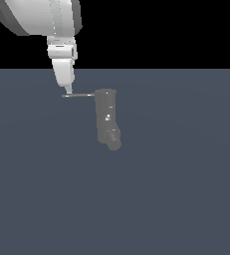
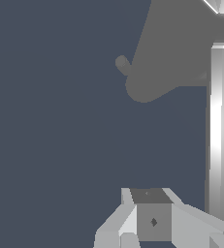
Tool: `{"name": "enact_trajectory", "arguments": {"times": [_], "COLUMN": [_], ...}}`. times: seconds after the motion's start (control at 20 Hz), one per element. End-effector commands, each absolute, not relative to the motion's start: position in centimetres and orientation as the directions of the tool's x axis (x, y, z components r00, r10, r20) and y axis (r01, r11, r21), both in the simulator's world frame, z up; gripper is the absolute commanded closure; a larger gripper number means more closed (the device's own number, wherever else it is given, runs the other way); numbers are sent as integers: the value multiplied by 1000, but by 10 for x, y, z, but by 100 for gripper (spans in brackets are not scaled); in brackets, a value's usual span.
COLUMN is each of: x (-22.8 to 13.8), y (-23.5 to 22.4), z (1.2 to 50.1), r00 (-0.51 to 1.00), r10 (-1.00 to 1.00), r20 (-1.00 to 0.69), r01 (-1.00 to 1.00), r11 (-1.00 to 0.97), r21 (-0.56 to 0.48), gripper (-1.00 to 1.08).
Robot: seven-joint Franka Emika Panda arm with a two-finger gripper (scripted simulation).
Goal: Turn on the faucet by rotating a designated handle.
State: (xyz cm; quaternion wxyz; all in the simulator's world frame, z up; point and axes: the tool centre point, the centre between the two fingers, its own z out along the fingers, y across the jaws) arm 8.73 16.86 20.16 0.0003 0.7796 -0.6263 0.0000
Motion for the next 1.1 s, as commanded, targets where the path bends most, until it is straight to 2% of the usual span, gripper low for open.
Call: {"name": "enact_trajectory", "arguments": {"times": [0.0, 1.05], "x": [82, 28], "y": [167, 154], "z": [202, 202], "r00": [215, 215], "r10": [-977, -977], "r20": [0, 0], "r01": [-977, -977], "r11": [-215, -215], "r21": [0, 0], "gripper": [108, 108]}}
